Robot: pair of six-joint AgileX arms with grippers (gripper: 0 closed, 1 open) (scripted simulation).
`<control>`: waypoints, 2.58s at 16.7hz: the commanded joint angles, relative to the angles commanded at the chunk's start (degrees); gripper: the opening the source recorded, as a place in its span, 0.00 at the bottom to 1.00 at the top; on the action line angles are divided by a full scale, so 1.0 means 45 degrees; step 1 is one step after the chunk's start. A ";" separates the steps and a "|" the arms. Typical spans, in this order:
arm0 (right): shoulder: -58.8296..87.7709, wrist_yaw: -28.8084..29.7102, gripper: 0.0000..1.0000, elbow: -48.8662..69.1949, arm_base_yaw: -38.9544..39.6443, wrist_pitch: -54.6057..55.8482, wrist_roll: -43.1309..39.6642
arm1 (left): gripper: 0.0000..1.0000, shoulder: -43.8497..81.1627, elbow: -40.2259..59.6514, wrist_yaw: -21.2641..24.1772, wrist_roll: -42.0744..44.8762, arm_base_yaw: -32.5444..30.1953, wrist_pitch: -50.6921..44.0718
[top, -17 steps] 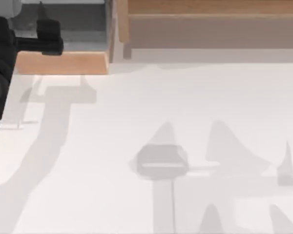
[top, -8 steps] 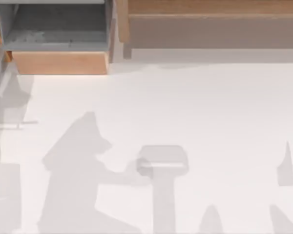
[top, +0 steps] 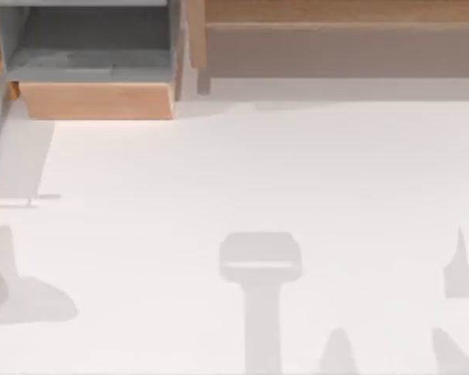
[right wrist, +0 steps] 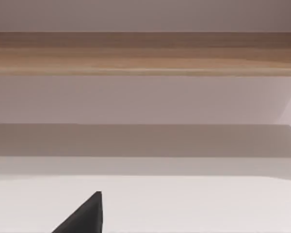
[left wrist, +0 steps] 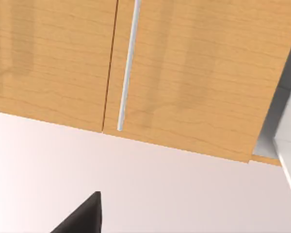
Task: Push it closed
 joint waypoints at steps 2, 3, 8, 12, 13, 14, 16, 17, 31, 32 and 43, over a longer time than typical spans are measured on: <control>0.0000 0.0000 1.00 0.0000 0.0000 0.0000 0.0000 | 1.00 0.1119 -0.0043 0.0851 0.1411 0.0458 0.0545; 0.0000 0.0000 1.00 0.0000 0.0000 0.0000 0.0000 | 1.00 0.1634 -0.0027 0.1181 0.1987 0.0554 0.0725; 0.0000 0.0000 1.00 0.0000 0.0000 0.0000 0.0000 | 1.00 0.2784 0.0077 0.1817 0.3167 0.0539 0.0990; 0.0000 0.0000 1.00 0.0000 0.0000 0.0000 0.0000 | 1.00 0.2768 0.0104 0.1763 0.3152 0.0493 0.0941; 0.0000 0.0000 1.00 0.0000 0.0000 0.0000 0.0000 | 1.00 0.2825 0.0250 0.1661 0.3156 0.0385 0.0865; 0.0000 0.0000 1.00 0.0000 0.0000 0.0000 0.0000 | 1.00 0.2910 0.0453 0.1513 0.3156 0.0233 0.0753; 0.0000 0.0000 1.00 0.0000 0.0000 0.0000 0.0000 | 1.00 0.3092 0.0880 0.1197 0.3152 -0.0086 0.0515; 0.0000 0.0000 1.00 0.0000 0.0000 0.0000 0.0000 | 1.00 0.3154 0.1025 0.1090 0.3151 -0.0194 0.0433; 0.0000 0.0000 1.00 0.0000 0.0000 0.0000 0.0000 | 0.25 0.3175 0.1073 0.1055 0.3151 -0.0229 0.0406; 0.0000 0.0000 1.00 0.0000 0.0000 0.0000 0.0000 | 0.17 0.3175 0.1073 0.1055 0.3151 -0.0229 0.0406; 0.0000 0.0000 1.00 0.0000 0.0000 0.0000 0.0000 | 0.00 0.3305 0.1059 0.1054 0.3107 -0.0198 0.0290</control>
